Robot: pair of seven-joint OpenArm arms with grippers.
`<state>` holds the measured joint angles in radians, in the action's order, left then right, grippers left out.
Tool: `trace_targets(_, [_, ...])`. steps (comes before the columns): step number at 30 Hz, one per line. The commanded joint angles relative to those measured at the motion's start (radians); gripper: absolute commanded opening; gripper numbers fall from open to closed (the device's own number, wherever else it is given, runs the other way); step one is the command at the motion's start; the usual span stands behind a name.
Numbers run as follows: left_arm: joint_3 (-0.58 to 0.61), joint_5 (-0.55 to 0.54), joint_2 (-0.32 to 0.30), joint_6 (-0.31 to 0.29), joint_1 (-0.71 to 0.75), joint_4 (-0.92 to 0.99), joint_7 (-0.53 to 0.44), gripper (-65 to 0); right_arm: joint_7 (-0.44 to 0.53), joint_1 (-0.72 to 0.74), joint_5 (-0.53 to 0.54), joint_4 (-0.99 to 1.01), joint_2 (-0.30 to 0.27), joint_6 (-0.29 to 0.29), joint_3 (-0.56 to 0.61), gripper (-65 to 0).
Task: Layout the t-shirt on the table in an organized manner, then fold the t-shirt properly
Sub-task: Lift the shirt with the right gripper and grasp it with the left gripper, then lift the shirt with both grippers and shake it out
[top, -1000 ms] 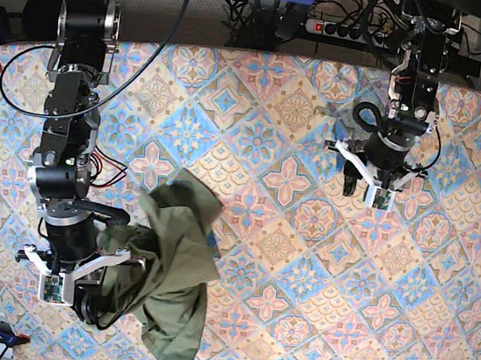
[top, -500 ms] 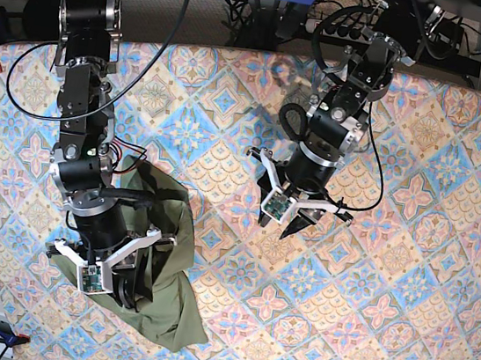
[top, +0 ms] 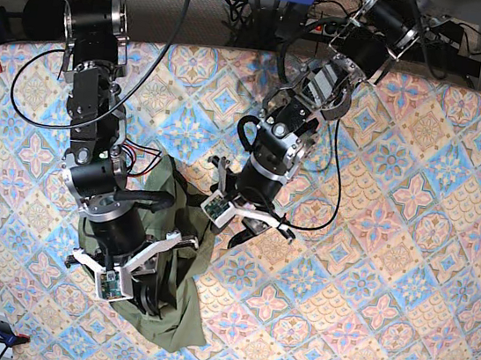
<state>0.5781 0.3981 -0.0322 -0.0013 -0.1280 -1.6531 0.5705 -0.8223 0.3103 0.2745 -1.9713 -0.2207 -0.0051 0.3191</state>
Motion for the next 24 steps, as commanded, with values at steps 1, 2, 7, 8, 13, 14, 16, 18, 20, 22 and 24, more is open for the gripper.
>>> trace_targets(1, [-0.002,0.009,0.019,0.01,-0.026,-0.009,-0.03,-43.5,0.037,0.026,0.001,-0.021,-0.006,-0.002,-0.004,-64.7])
trace_targets(2, [0.0,0.009,0.033,0.01,-0.034,-0.002,-0.03,-43.5,0.037,0.026,0.001,-0.021,-0.006,-0.002,0.001,-64.7])
trace_targets(7, [0.024,0.009,0.073,0.01,-0.078,0.061,-0.033,-43.6,0.037,0.026,0.001,-0.021,-0.004,-0.002,0.016,-64.7])
trace_targets(8, [0.024,0.009,0.084,0.01,-0.083,0.072,-0.033,-43.6,0.037,0.026,0.001,-0.021,-0.004,-0.002,0.015,-64.7])
trace_targets(13, [0.024,0.003,0.102,0.01,-0.083,0.081,-0.034,-43.1,0.037,0.026,0.001,-0.021,-0.004,-0.002,0.015,-64.7])
trace_targets(14, [0.024,0.002,0.111,0.01,-0.083,0.09,-0.043,-43.0,0.037,0.026,0.001,-0.021,-0.004,-0.002,0.015,-64.7])
trace_targets(16, [0.021,0.003,0.122,0.01,-0.083,0.126,-0.077,-43.0,0.037,0.031,0.001,-0.021,-0.004,-0.002,0.015,-64.7])
trace_targets(18, [0.02,0.003,0.133,0.011,-0.083,0.156,-0.1,-42.9,0.037,0.033,0.001,-0.021,-0.004,-0.002,0.015,-64.7])
trace_targets(20, [0.018,0.003,0.133,0.011,-0.083,0.167,-0.103,-42.9,0.037,0.033,0.001,-0.021,-0.004,-0.002,0.015,-64.7])
trace_targets(22, [0.018,0.002,0.133,0.011,-0.081,0.167,-0.117,-42.9,0.037,0.033,0.001,-0.021,-0.004,-0.002,0.015,-64.7])
trace_targets(24, [0.02,0.002,0.133,0.011,-0.077,0.167,-0.125,-42.3,0.037,0.033,0.001,-0.021,-0.004,-0.002,0.015,-64.7])
